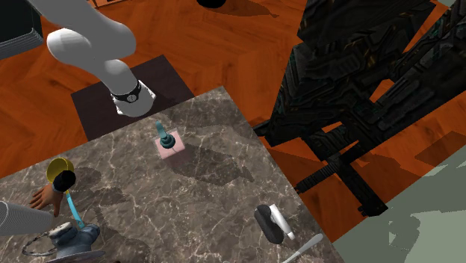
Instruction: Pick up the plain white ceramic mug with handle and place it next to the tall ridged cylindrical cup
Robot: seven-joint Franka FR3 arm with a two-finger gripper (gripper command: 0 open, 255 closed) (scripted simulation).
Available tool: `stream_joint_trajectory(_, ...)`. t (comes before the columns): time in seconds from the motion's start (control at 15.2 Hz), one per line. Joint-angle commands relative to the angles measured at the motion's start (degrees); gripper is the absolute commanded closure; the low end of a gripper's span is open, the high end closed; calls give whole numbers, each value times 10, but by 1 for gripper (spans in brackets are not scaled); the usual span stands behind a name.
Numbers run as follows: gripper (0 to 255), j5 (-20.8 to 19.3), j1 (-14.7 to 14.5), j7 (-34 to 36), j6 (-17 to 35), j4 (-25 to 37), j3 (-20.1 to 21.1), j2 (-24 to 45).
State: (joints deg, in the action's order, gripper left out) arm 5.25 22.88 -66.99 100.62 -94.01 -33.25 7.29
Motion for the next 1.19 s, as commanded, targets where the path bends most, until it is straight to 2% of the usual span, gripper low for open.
stream_joint_trajectory(0.0,255,24,24,-36,-17,49,-11,41)
stream_joint_trajectory(0.26,255,76,86,-94,-55,160,-19,131)
stream_joint_trajectory(0.46,255,116,146,-127,-95,268,-16,207)
stream_joint_trajectory(0.59,255,143,195,-141,-132,361,-9,266)
stream_joint_trajectory(0.66,255,149,209,-143,-142,387,-6,282)
stream_joint_trajectory(1.12,255,141,183,-150,-74,296,-8,262)
